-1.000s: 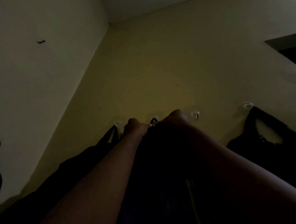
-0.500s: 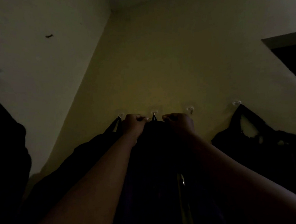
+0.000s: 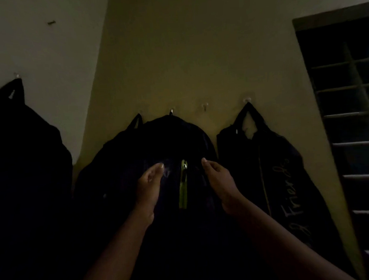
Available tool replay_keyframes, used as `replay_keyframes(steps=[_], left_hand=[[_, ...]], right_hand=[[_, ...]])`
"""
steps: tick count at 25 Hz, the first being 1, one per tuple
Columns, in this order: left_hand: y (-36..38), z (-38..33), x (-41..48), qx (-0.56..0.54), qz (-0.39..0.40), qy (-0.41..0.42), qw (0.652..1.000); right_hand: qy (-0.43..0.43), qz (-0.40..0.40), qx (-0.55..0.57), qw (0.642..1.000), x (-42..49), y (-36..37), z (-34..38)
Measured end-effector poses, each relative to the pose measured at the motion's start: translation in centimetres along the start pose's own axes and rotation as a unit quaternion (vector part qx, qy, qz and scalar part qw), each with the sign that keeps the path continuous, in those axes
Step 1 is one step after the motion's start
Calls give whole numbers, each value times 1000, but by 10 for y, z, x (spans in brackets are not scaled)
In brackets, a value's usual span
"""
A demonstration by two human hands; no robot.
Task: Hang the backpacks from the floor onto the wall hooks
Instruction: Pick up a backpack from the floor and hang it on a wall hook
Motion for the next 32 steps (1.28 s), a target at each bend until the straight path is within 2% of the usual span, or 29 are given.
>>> replay_keyframes(steps=[6,11,17,19,23,27,32], left_hand=[[-11,-10,-122,-25,66,-86,994],[-31,-11,-255,-19,161,-184,970],[-26,-39,-445,-76,264,-356,893],[-17,-53,-499,-97,285,-385,872],[9,-102,-616,-122,371,-451,803],[29,-179,-732,-134,435,-491,742],[30,-287,-893,-151,526,-499,672]], right_hand=[[109,-1,61,992,-148,-23,-8],[208,-86,77,971,-302,-37,-3],[312,-193,48,929,-497,-79,28],[331,-232,34,914,-551,-100,41],[371,-342,0,863,-668,-160,80],[400,-435,-32,806,-794,-215,135],[419,-538,-65,728,-972,-265,234]])
Point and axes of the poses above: each hand's wrist, its own x-axis towards the middle knuckle, its own y-axis out of the palm, z = x × y, the point moved 1 cm from there along x, towards the middle knuckle, and after that the axes turned 6 degrees about -x, right-handed, at the moved point
